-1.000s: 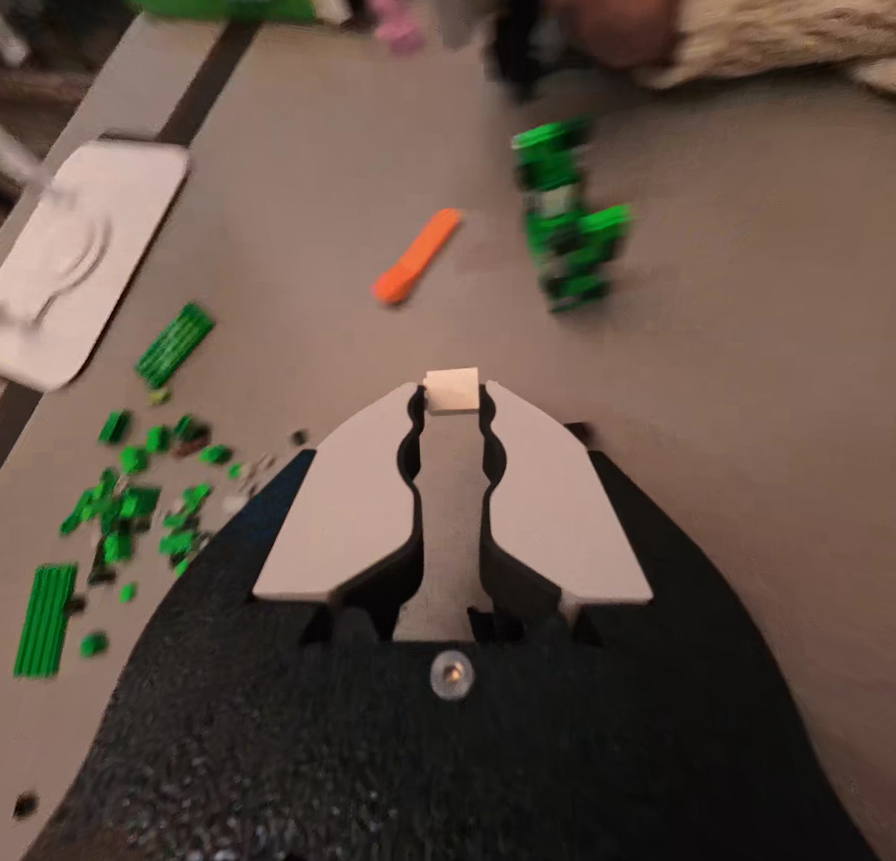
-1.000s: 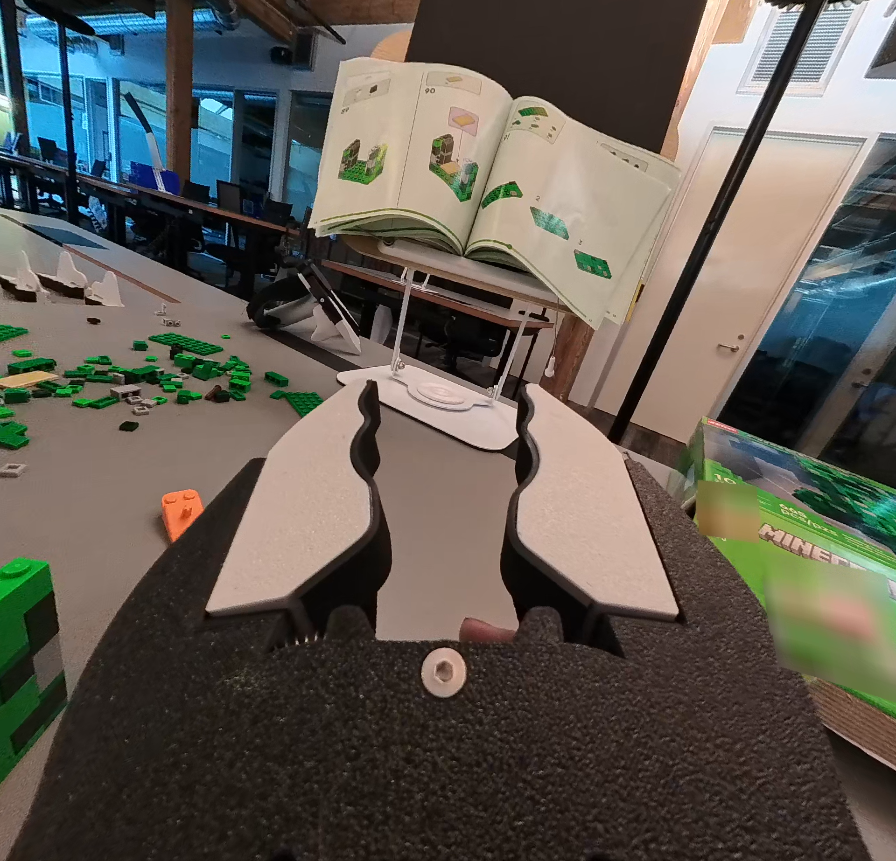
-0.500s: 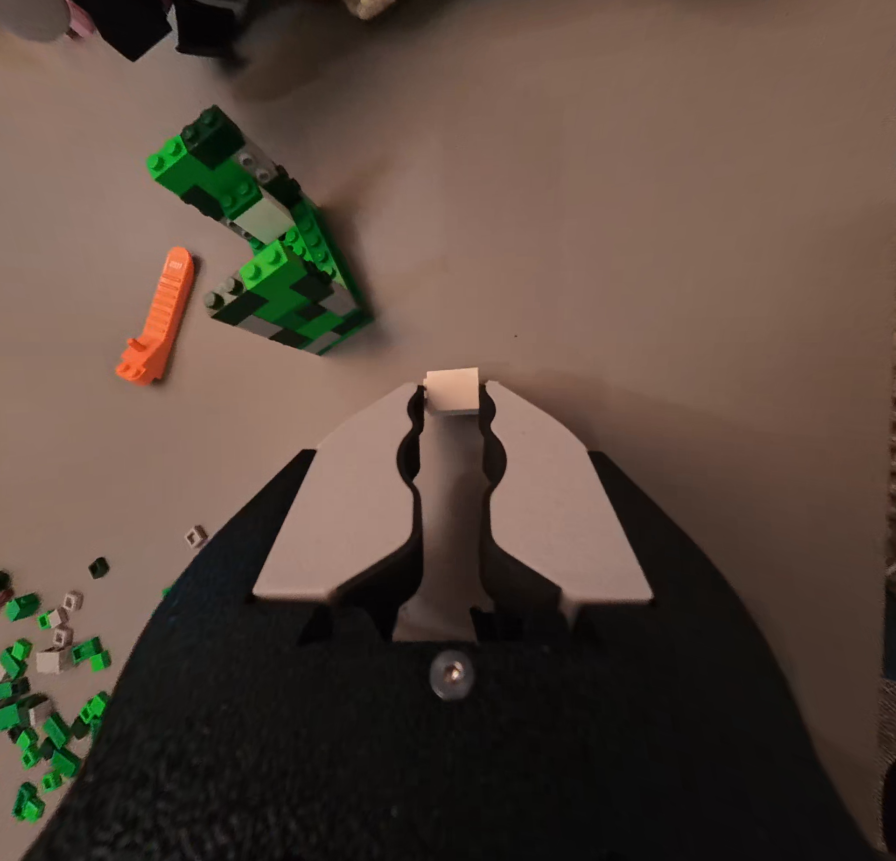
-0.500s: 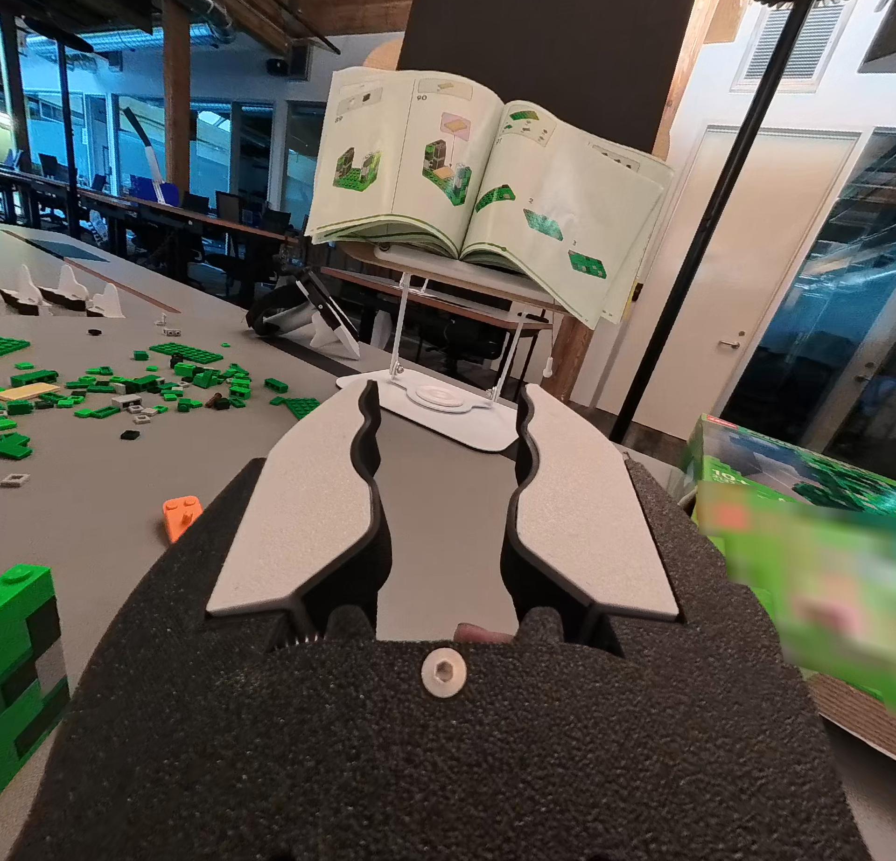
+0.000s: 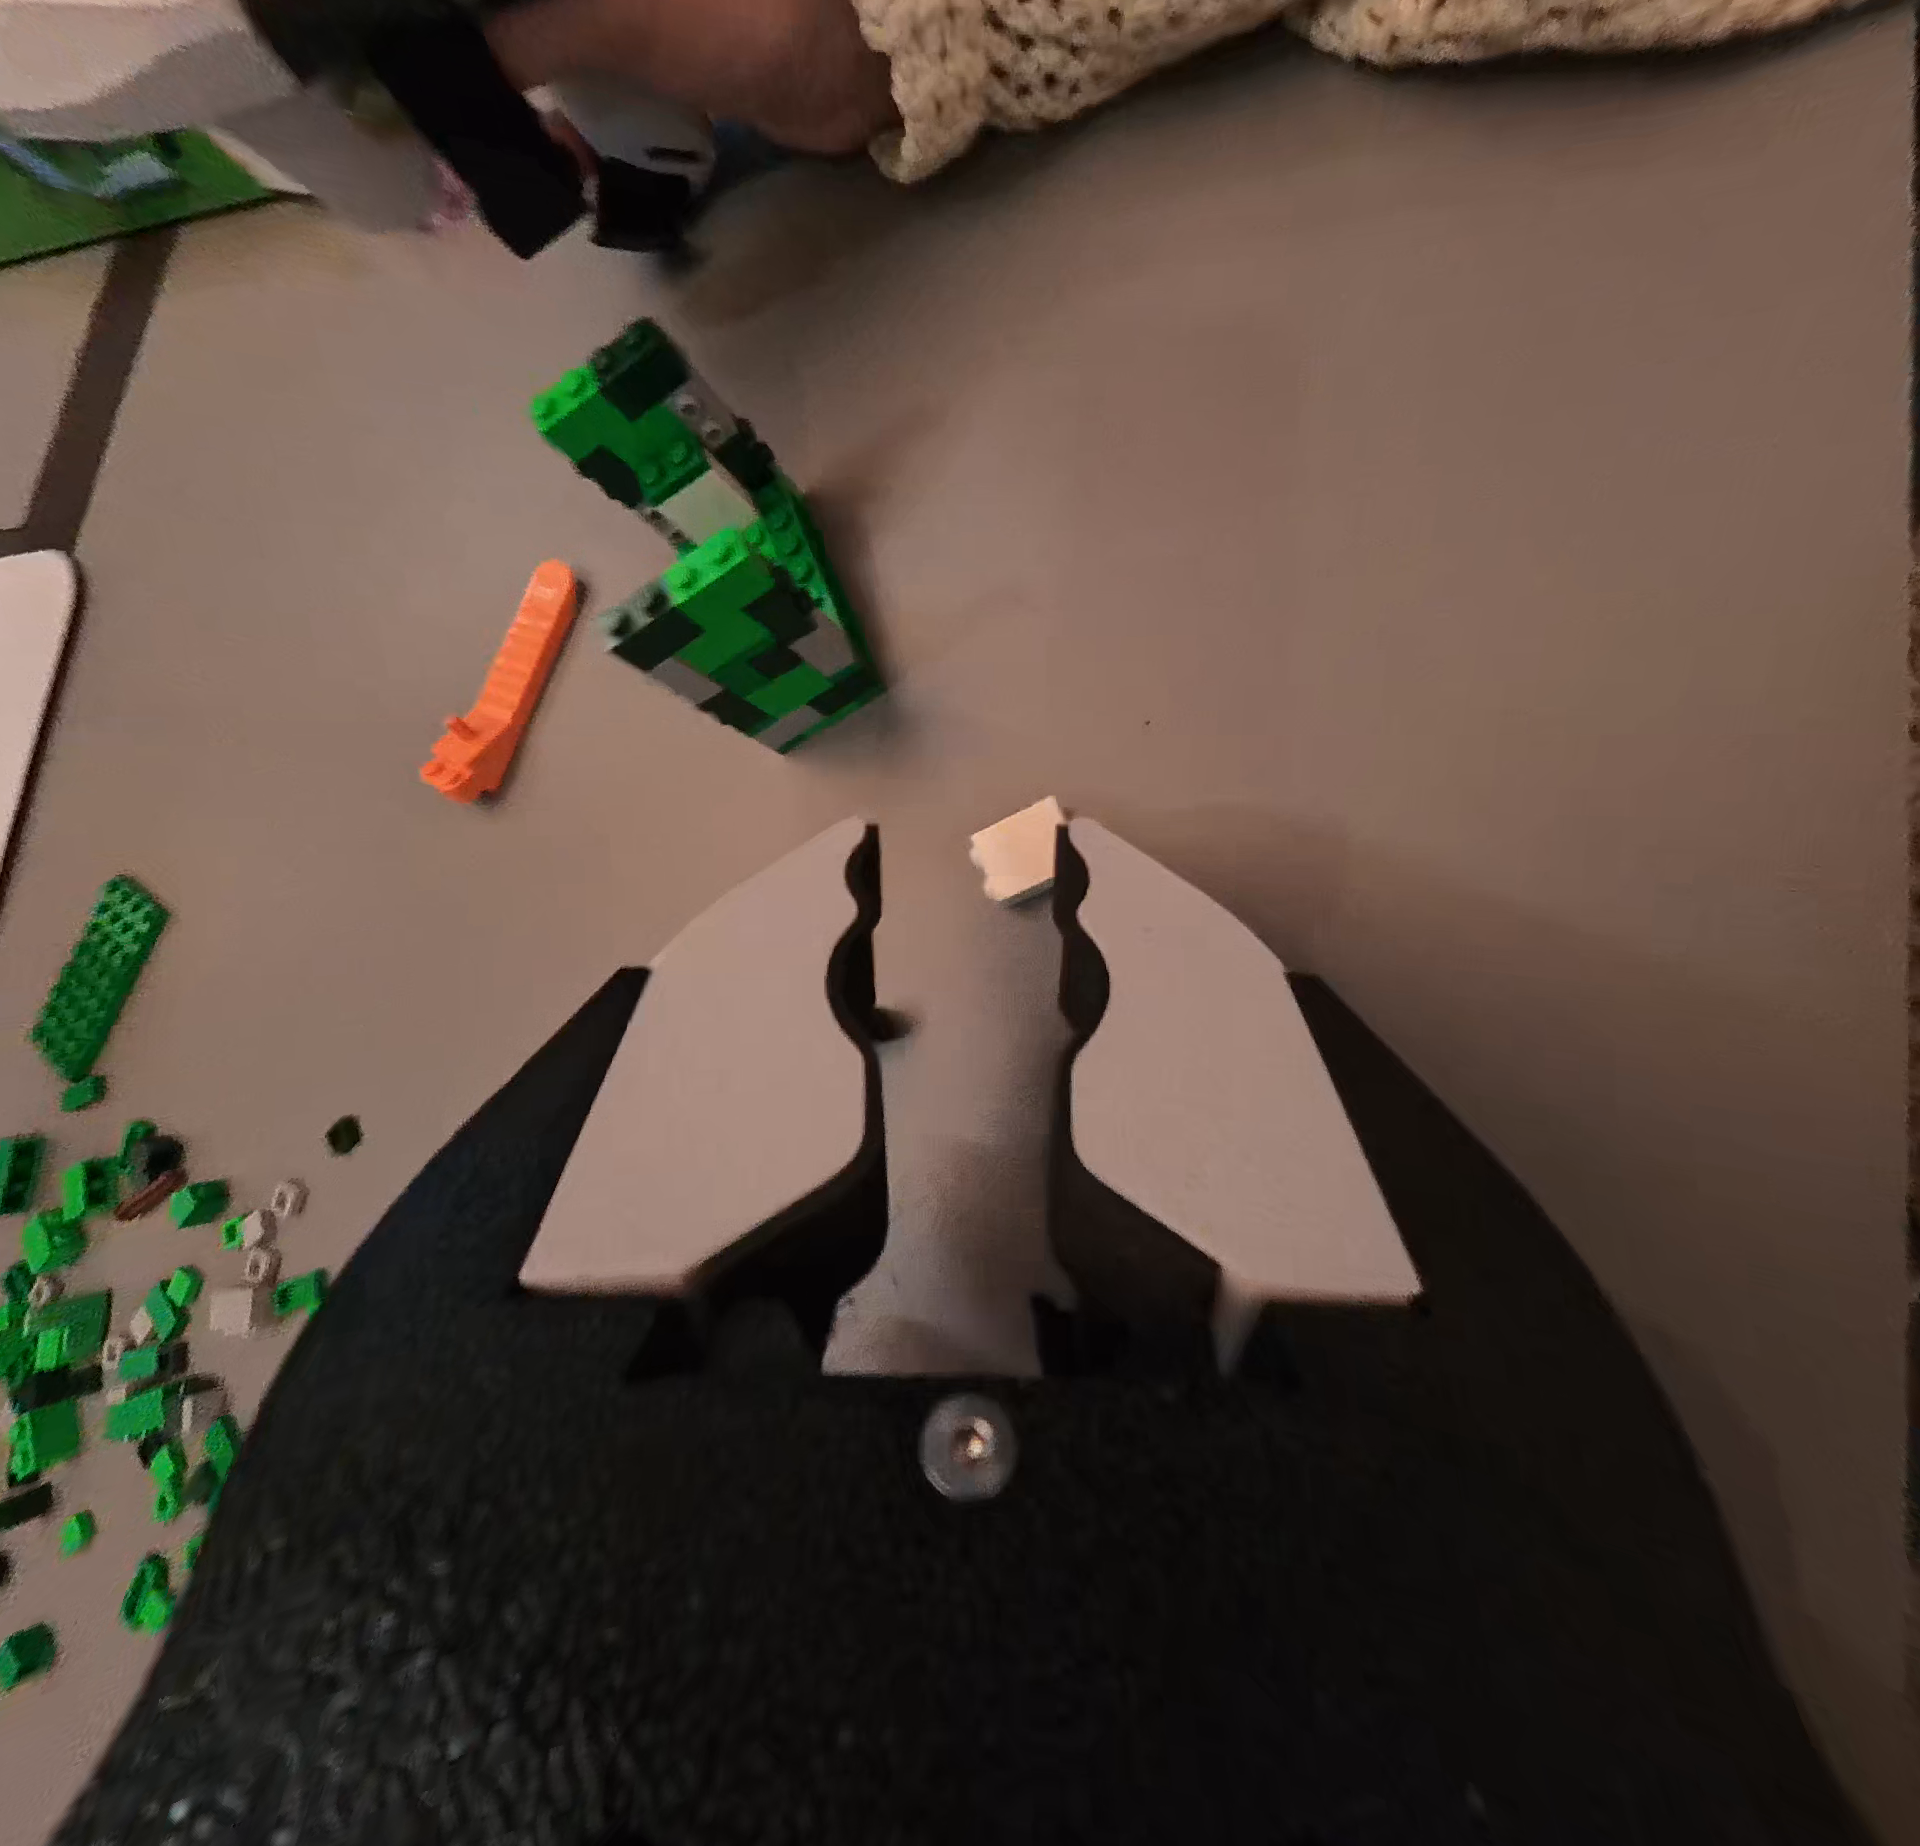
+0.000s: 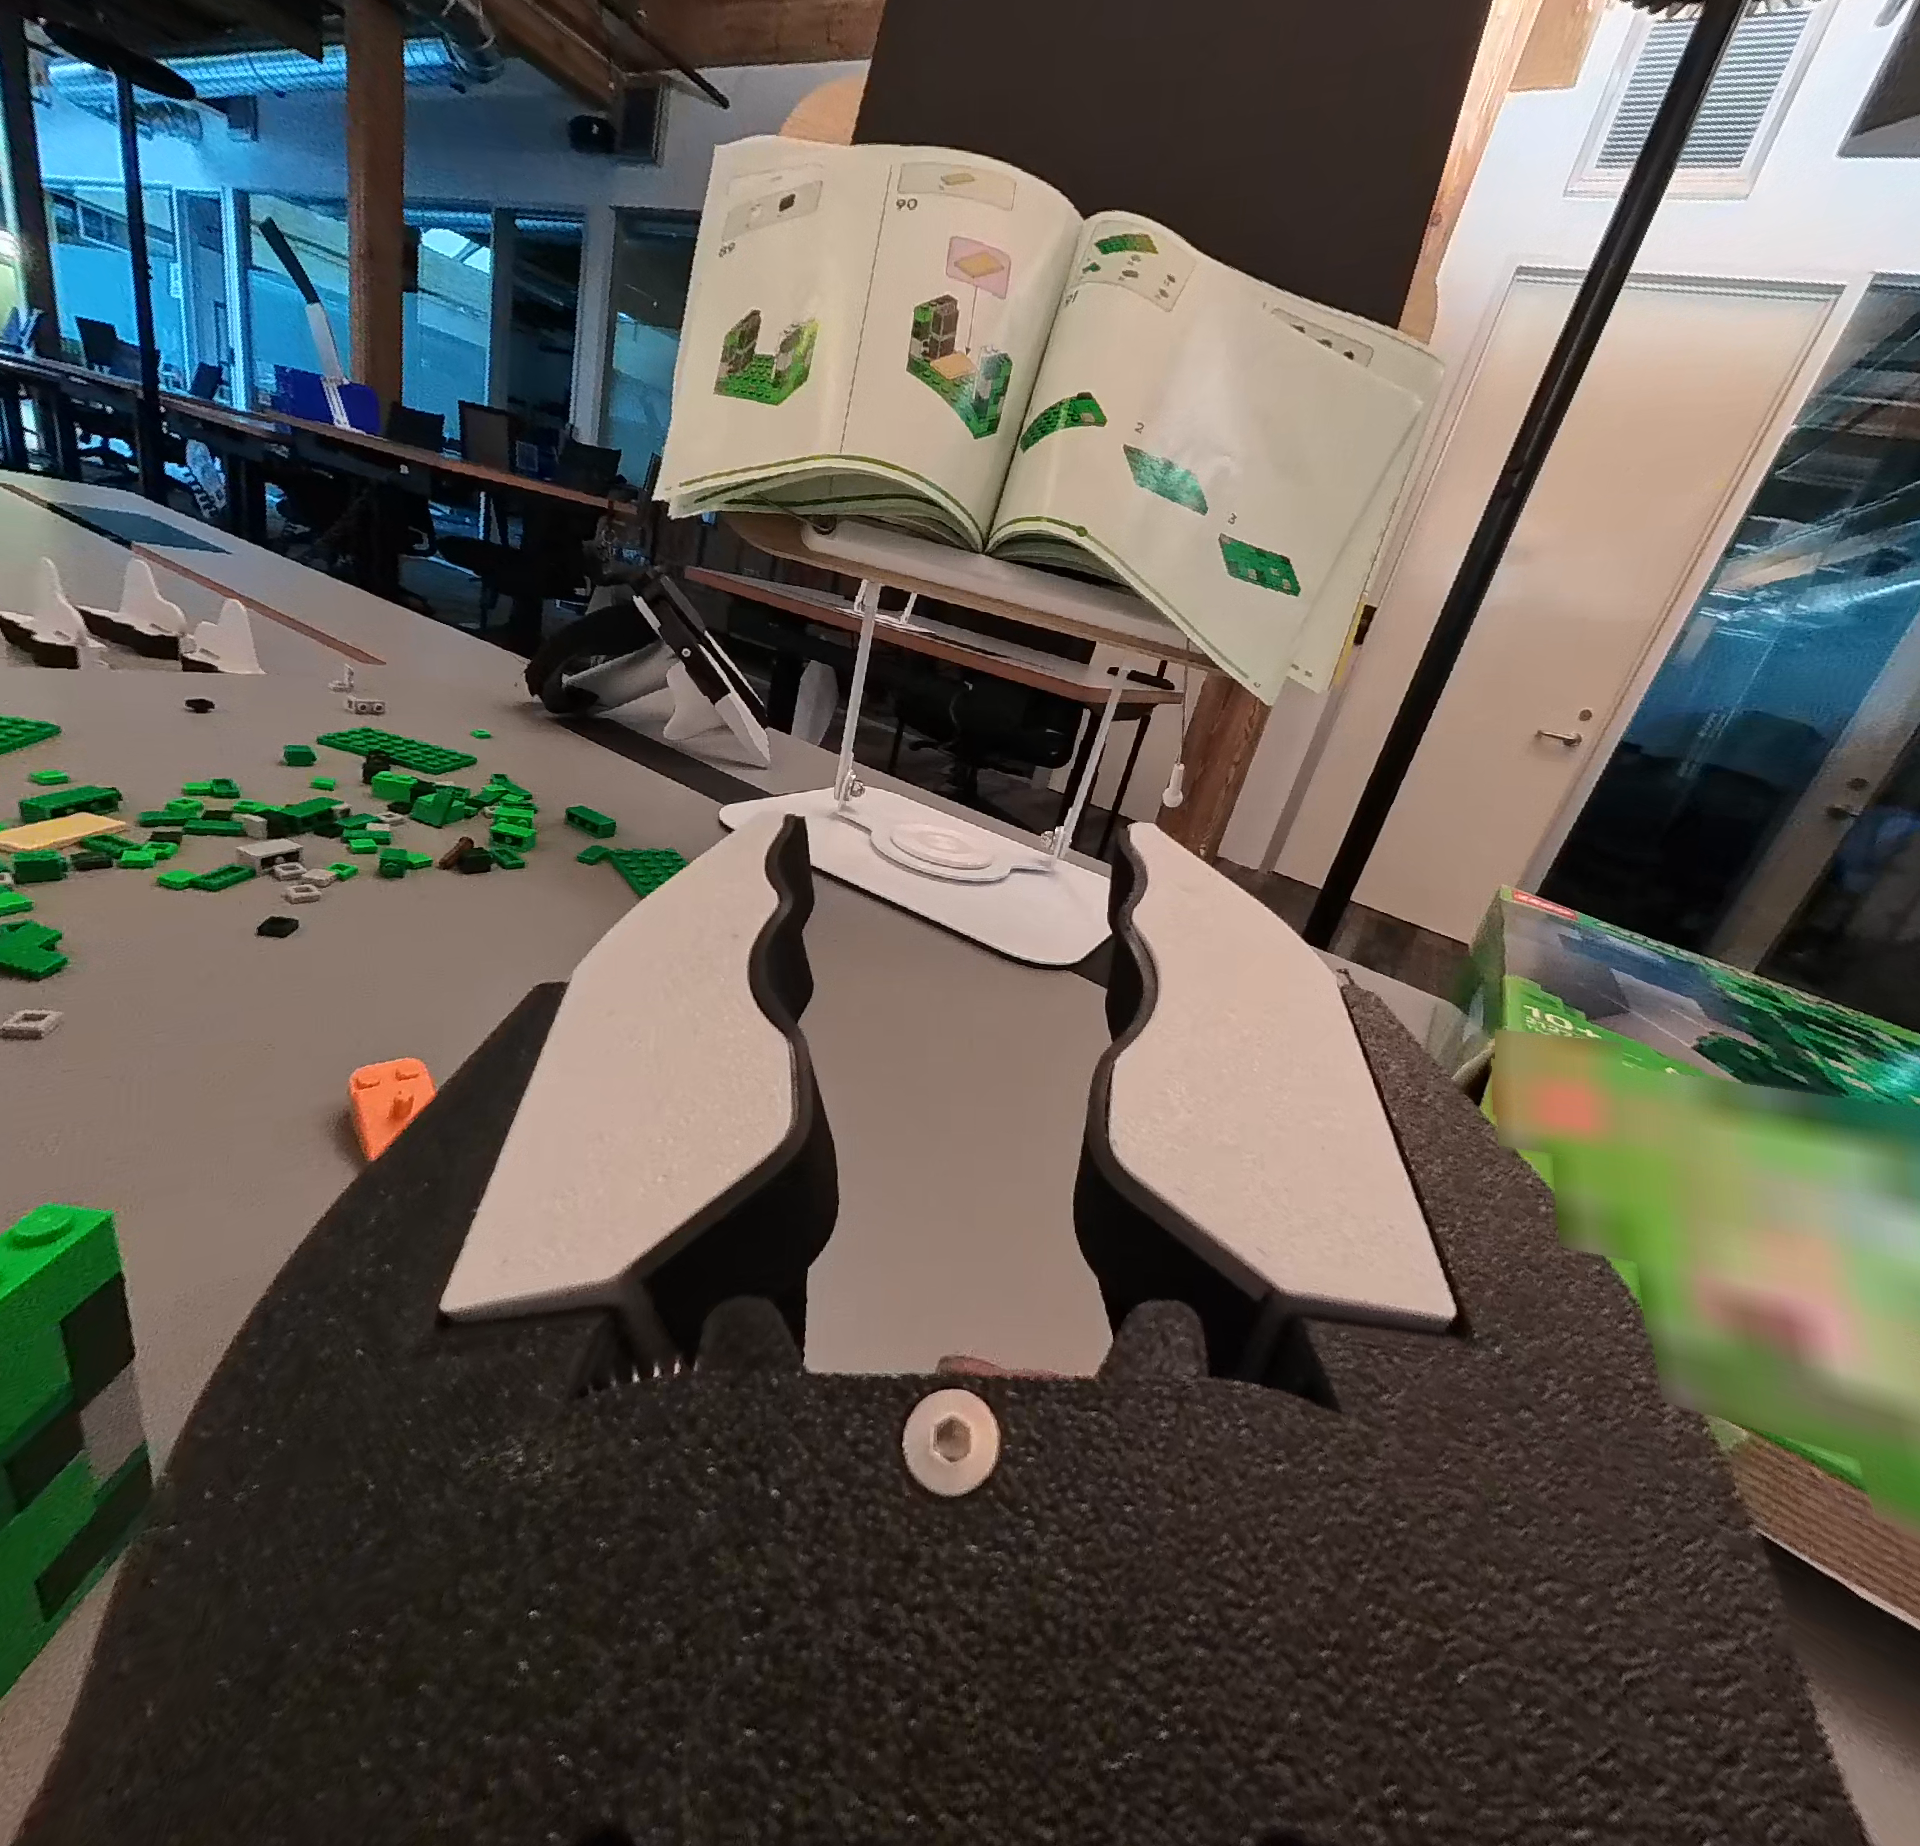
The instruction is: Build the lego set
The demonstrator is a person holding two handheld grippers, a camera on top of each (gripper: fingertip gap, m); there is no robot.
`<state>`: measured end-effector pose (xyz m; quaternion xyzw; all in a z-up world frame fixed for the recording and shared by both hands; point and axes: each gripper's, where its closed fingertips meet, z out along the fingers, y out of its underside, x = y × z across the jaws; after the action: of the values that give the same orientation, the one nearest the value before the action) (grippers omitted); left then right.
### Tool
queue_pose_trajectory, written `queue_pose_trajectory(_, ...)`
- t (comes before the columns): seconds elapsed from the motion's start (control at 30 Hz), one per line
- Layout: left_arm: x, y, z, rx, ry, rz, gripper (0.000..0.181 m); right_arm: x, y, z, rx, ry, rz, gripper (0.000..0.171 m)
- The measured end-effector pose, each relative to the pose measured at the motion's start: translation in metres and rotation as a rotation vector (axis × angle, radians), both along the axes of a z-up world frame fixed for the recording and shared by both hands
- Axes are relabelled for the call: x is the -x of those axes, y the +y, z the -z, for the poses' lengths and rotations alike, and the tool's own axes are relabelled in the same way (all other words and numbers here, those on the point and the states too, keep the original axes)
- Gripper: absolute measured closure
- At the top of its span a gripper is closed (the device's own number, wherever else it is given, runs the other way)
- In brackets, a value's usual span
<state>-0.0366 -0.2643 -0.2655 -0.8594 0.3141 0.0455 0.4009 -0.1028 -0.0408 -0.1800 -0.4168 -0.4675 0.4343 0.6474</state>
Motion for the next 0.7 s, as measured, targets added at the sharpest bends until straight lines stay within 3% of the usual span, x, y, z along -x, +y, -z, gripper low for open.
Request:
queue_pose_trajectory(0.03,0.004,-0.002,-0.004,-0.018,-0.013,-0.024,0.150,0.000,0.000,0.000,0.001,0.001,0.000,0.117)
queue_pose_trajectory(0.23,0.035,-0.015,-0.013,-0.093,-0.079,-0.178,0.143,-0.001,0.000,0.001,0.008,-0.007,0.000,0.119)
queue_pose_trajectory(0.4,0.058,-0.027,0.012,0.004,-0.072,-0.251,0.131,-0.001,-0.001,0.001,0.004,-0.011,-0.002,0.119)
queue_pose_trajectory(0.7,0.057,-0.023,0.027,0.039,-0.140,-0.240,0.141,-0.003,0.000,0.000,0.022,-0.002,-0.003,0.120)
